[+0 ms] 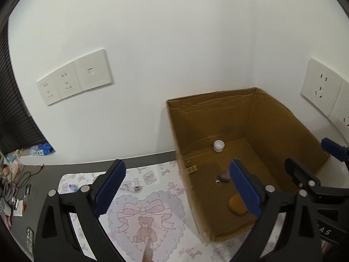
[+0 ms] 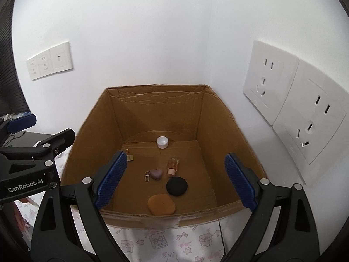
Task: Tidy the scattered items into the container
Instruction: 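Withdraw both open tools from the box back over the mat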
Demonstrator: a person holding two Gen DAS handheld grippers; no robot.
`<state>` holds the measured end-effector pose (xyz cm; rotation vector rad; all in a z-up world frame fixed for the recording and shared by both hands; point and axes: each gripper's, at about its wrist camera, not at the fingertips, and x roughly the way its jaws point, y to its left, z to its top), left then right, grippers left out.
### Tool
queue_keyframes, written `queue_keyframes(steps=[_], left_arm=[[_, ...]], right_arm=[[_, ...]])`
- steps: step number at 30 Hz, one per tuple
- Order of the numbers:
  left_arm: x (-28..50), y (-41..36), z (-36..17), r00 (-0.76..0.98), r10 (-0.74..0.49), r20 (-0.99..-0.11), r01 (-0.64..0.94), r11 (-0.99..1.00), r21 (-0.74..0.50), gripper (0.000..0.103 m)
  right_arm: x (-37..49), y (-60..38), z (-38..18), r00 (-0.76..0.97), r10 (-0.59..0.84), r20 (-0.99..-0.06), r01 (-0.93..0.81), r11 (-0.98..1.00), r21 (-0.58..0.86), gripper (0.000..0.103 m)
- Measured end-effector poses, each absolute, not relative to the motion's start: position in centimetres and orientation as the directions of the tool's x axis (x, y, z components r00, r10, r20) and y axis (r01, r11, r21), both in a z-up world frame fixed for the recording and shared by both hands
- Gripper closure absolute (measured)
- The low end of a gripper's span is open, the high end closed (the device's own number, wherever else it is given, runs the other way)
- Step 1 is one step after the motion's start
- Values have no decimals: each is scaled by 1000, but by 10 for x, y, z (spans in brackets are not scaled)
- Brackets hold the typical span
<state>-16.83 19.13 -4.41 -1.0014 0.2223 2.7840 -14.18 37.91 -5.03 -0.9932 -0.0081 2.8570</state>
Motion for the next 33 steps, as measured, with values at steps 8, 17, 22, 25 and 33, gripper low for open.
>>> queue_keyframes(steps=[8, 17, 22, 25, 33], left_arm=[[-149, 143, -40, -766, 61, -640, -148, -985, 83, 8], [-128, 81, -32, -782, 39, -622, -103, -992, 67, 8], [-117, 49, -25, -787, 32, -616, -88, -994, 59, 8], [-113, 32, -22, -789, 27, -613, -84, -994, 65, 8], [-113, -18, -19, -791, 11, -611, -66, -996, 67, 8]], right_arm=[[-131, 344, -44, -795, 64, -604, -59, -998, -28, 10], [-121, 293, -37, -803, 41, -594, -31, -999, -28, 10], [-110, 264, -32, -808, 33, -589, -19, -999, -30, 10], [-106, 247, -30, -810, 29, -586, -12, -999, -34, 10], [-104, 199, -29, -812, 15, -583, 8, -999, -37, 10]])
